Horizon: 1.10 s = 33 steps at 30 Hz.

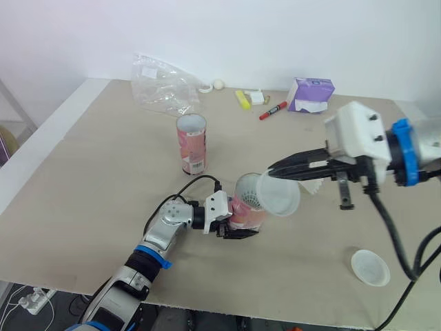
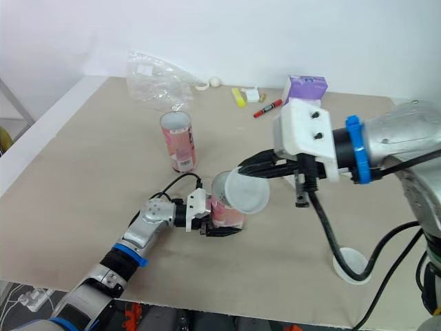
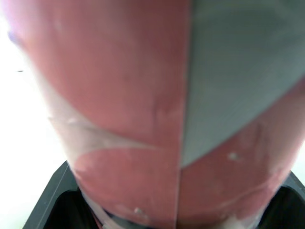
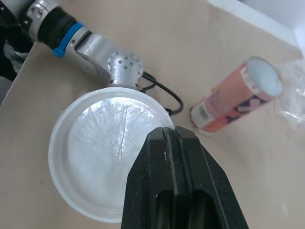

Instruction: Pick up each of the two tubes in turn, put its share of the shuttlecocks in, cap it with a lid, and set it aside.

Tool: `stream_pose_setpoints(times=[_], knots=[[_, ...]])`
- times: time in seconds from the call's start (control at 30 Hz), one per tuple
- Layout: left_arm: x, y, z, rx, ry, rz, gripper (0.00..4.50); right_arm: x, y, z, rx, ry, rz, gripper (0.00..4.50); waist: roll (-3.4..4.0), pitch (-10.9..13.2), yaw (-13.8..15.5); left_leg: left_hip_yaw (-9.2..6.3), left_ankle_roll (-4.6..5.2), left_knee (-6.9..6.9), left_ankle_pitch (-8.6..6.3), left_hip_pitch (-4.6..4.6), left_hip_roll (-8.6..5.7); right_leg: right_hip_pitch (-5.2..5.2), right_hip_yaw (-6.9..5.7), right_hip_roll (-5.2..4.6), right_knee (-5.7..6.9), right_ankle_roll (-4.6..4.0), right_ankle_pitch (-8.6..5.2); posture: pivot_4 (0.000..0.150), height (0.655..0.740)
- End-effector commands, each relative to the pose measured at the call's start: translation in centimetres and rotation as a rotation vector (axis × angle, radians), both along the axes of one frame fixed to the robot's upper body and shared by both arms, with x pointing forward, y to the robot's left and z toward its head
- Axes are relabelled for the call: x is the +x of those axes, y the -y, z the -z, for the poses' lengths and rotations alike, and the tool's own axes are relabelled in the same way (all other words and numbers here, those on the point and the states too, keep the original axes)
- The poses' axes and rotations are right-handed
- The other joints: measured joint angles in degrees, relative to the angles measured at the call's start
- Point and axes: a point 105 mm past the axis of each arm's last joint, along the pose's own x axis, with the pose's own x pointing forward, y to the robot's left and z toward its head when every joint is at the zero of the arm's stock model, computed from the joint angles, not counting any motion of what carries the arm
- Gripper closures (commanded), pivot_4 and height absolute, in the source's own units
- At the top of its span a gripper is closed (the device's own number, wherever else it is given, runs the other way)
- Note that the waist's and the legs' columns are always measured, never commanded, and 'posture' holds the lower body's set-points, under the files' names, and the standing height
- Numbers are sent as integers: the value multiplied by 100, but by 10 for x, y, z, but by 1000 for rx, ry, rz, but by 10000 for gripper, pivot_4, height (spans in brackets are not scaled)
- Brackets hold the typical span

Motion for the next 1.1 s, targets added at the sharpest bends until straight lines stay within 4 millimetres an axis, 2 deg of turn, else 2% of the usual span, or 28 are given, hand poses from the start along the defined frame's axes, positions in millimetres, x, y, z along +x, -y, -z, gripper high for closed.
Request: stream_pose_setpoints(times=[0.03, 0.2, 0.47, 1.1], knots=[[-2, 2, 12, 47, -31, 0, 14837, 12, -8, 4, -43, 52, -18, 44815, 2, 0, 1, 2, 0, 0, 0, -1, 0, -1, 1, -1, 0, -1, 1, 1500, 7400], [-2, 2, 12, 48, -37, -13, 14837, 26, -13, 12, -57, 82, -21, 44815, 4, -2, 0, 6, 0, 0, 1, -1, 2, -6, 1, 0, 2, -3, 6, 1500, 7400], [-2, 1, 12, 50, -39, -18, 14837, 34, -19, 15, -60, 103, -34, 44815, 5, -3, -3, 8, 0, 0, 2, -1, 1, -7, 4, 1, 3, 4, 15, 1500, 7400], [0, 0, 13, 51, -57, -30, 14837, 30, -13, 22, -126, 91, -58, 44815, 5, -2, -2, 8, 0, 0, 3, -1, 1, -7, 3, 0, 3, -1, 14, 1500, 7400]])
